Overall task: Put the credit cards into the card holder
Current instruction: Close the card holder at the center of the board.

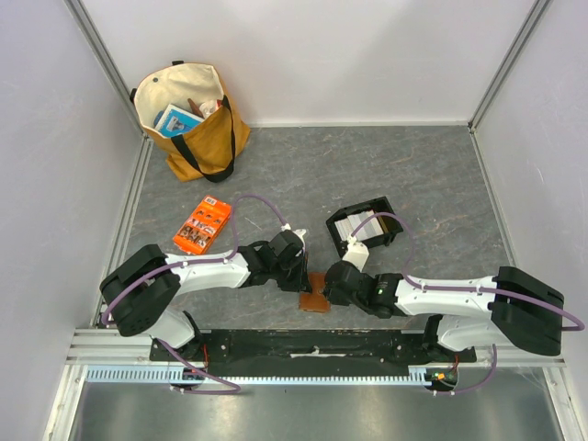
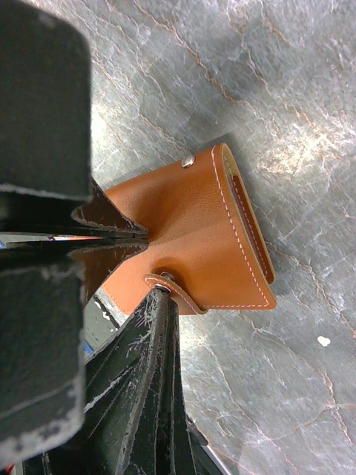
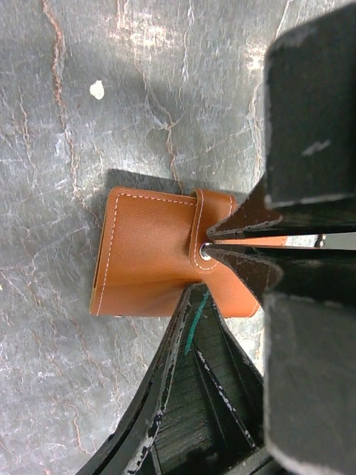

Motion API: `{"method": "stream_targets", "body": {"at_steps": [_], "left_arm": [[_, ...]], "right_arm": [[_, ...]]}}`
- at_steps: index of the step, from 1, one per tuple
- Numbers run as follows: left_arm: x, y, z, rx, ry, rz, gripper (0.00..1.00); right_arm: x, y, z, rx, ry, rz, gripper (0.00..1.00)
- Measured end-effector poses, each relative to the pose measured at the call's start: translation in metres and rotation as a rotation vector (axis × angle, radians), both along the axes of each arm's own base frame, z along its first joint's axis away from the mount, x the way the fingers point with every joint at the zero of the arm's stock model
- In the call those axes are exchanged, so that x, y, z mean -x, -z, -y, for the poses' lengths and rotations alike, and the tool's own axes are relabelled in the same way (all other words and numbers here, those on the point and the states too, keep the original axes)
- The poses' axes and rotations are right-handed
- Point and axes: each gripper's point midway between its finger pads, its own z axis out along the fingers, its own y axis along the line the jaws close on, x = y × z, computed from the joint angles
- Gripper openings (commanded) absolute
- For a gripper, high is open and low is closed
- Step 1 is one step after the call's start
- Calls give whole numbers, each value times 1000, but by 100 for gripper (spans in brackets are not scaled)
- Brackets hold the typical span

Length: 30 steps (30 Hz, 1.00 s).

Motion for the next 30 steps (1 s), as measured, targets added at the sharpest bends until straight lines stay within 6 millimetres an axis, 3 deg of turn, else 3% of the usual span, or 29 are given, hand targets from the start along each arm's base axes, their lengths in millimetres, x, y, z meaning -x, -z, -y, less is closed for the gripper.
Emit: {"method": "stream_targets", "body": {"at_steps": [15, 30], "left_arm": [[0, 0, 0, 0, 0, 1, 2], [-1, 1, -3, -9, -8, 0, 2]], "right_arm": [[-2, -1, -2, -2, -1, -1, 18], [-11, 0, -9, 70, -9, -5, 14]]}}
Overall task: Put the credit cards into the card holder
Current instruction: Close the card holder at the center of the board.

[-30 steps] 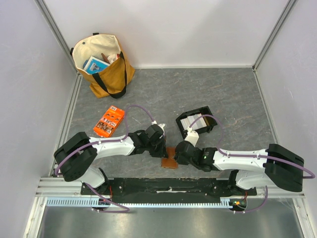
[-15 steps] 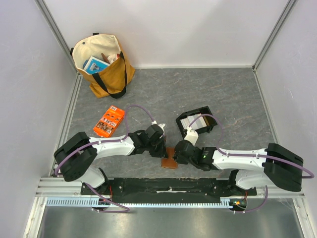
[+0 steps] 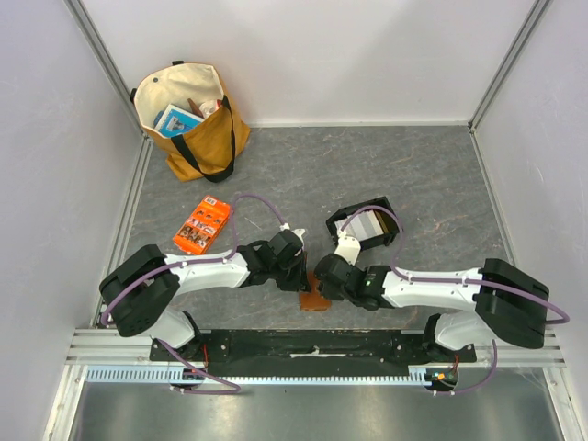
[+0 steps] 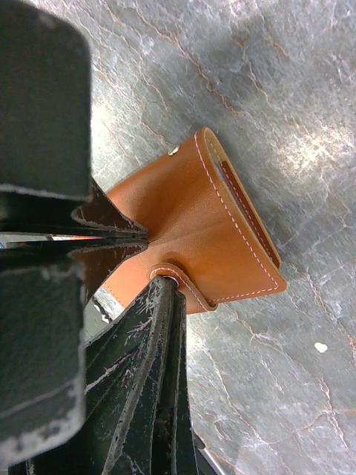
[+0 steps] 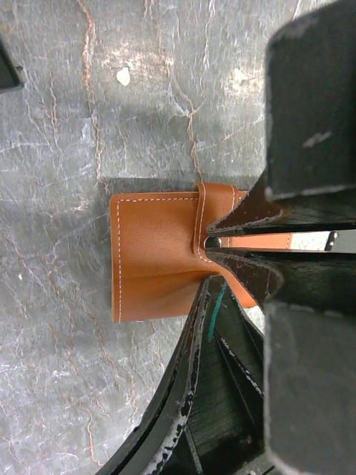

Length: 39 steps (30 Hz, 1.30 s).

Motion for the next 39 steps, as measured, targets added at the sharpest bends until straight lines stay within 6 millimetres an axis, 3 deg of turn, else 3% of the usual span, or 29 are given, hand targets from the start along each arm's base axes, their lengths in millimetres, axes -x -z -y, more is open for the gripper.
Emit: {"method": "stream_targets", "body": {"at_steps": [39], "left_arm": [[-1, 0, -2, -4, -5, 6, 2]], "right_arm": [[0, 6, -3, 140, -45, -48, 9]]}}
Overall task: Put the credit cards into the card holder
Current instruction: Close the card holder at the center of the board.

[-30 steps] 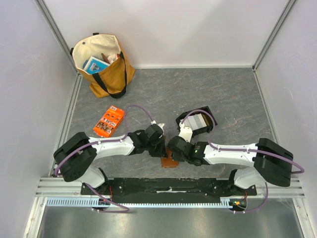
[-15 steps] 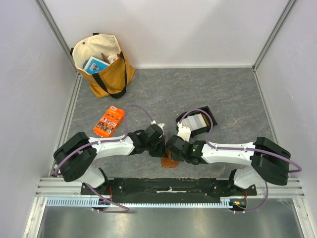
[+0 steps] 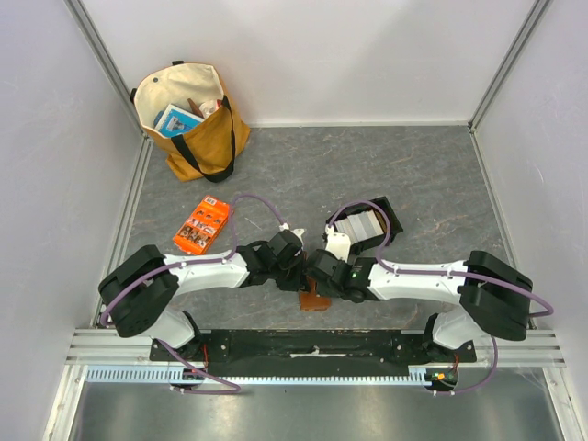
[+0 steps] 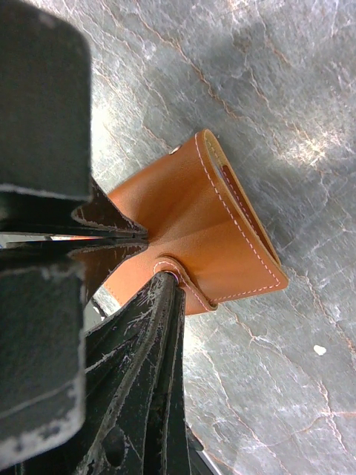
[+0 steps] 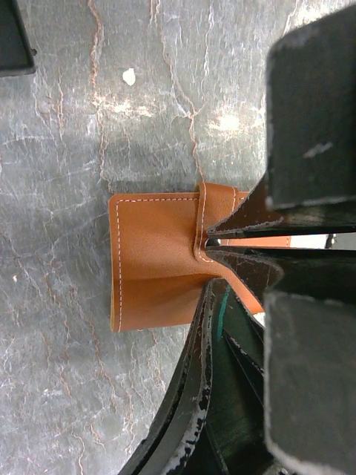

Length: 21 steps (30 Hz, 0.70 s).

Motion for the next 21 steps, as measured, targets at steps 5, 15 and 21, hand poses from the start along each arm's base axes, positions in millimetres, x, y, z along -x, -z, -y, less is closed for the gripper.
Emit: {"method": "stream_targets", "body": {"at_steps": [5, 15, 21], "left_arm": [[-1, -1, -2, 0, -6, 10, 2], [0, -2, -5, -4, -10, 15, 2], [0, -2, -5, -4, -10, 15, 2]], "right_arm": [[-1, -5, 0, -8, 1, 9, 12], [0, -15, 4, -45, -13, 38, 15], [-1, -12, 0, -48, -19, 38, 15]]}}
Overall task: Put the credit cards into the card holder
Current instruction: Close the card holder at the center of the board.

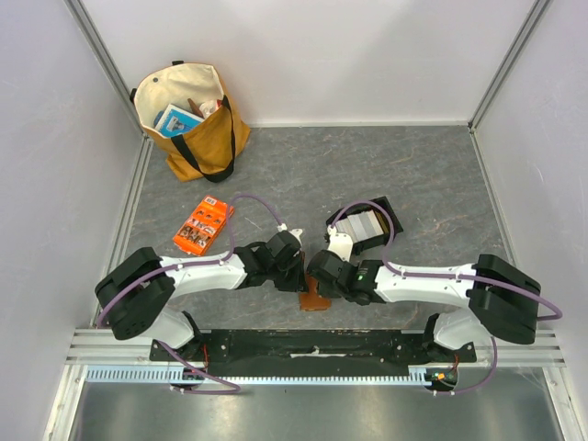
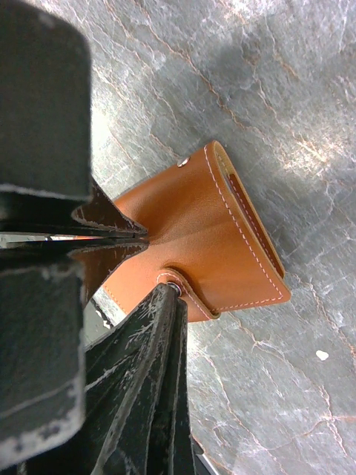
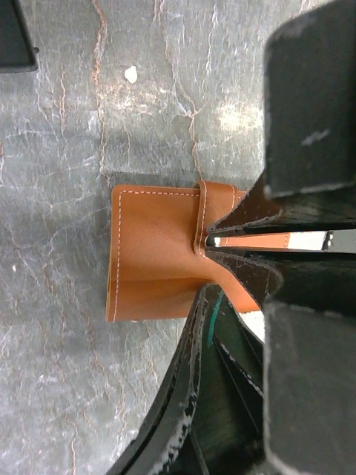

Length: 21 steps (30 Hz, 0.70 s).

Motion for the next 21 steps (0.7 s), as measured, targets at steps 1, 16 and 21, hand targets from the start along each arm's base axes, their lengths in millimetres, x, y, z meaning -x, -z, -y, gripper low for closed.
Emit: {"method": "stream_targets", "body": {"at_steps": [1, 16, 21], "left_arm": [[0, 0, 0, 0, 0, 0, 2], [1, 1, -1, -4, 0, -2, 2], [1, 1, -1, -5, 0, -3, 2]], "right_arm": [[0, 2, 0, 5, -1, -1, 15], [-4, 8, -7, 33, -2, -8, 17], [-5, 8, -6, 63, 2, -13, 17]]}}
